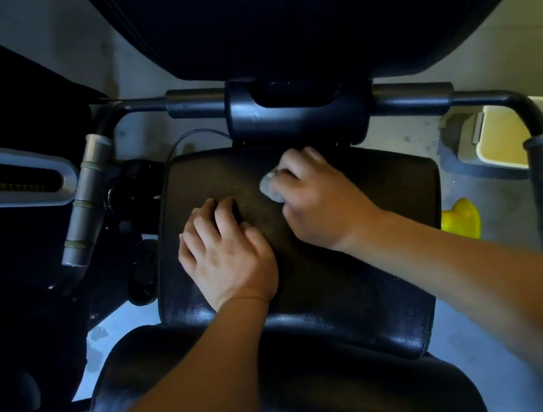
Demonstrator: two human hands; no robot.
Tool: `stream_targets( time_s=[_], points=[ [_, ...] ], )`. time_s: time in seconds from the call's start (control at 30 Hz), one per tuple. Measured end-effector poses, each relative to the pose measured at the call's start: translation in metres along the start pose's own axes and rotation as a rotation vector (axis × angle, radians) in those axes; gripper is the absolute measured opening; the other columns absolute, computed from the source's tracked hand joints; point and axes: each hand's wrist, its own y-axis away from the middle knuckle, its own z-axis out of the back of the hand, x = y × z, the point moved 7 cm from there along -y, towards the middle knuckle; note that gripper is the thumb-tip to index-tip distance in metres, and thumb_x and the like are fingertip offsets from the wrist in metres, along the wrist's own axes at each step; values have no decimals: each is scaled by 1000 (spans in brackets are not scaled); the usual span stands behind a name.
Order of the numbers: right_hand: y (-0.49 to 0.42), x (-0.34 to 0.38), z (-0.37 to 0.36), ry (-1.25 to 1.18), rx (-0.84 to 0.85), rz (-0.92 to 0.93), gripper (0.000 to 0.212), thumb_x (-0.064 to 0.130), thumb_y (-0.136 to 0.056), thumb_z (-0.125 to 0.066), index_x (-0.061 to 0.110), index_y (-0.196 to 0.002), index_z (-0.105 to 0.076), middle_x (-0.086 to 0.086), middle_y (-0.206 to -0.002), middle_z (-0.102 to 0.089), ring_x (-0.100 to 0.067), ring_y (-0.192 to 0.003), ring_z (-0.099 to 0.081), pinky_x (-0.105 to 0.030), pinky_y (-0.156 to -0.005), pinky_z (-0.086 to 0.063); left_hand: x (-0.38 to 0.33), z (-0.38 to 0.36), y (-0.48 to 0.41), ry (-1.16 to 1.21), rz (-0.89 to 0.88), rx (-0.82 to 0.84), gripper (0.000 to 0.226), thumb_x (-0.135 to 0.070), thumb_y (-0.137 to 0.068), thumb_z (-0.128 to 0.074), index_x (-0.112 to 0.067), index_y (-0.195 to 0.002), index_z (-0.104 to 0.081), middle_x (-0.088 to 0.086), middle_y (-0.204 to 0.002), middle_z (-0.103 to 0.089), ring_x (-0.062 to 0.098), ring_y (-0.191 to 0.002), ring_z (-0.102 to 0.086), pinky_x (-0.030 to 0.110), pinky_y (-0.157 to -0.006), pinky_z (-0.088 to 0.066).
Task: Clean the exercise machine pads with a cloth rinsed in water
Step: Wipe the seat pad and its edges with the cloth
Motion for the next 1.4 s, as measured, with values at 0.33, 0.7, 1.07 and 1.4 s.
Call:
stream_targets(
  time_s=[0.33, 0.7, 1.07, 1.4],
  points=[
    [-24, -39, 4, 220, -14, -280, 42, 26, -91, -43, 7, -122, -64, -20, -119, -53, -39, -98, -51, -47, -79, -46, -3, 1, -2, 4, -6, -12, 48, -33, -86, -49, -24, -133, -56, 6, -141, -50, 30, -134, -41, 56, -108, -36],
    [-88, 11, -21, 128, 136, -298, 39, 10, -101, -37, 6, -136, -53, -17, -142, -45, -36, -131, -43, -42, -103, -42, -3, 1, -2, -8, -12, -34, 47, -32, -87, -49, -23, -133, -56, 5, -141, -51, 28, -135, -40, 56, -107, -36],
    [-47, -29, -1, 201, 162, -413, 35, 19, -106, -39, 5, -134, -57, -19, -145, -37, -38, -129, -40, -46, -106, -39, -3, 2, -2, 7, -16, -35, 49, -32, -84, -52, -22, -132, -56, 4, -140, -49, 28, -134, -41, 57, -106, -36],
    [-20, -41, 16, 64, 58, -575, 30, 10, -97, -50, 7, -123, -62, -20, -133, -46, -39, -119, -46, -39, -97, -43, -4, 0, -2, 1, -33, -28, 48, -33, -85, -51, -22, -132, -56, 6, -139, -50, 30, -134, -42, 58, -107, -36]
  ],
)
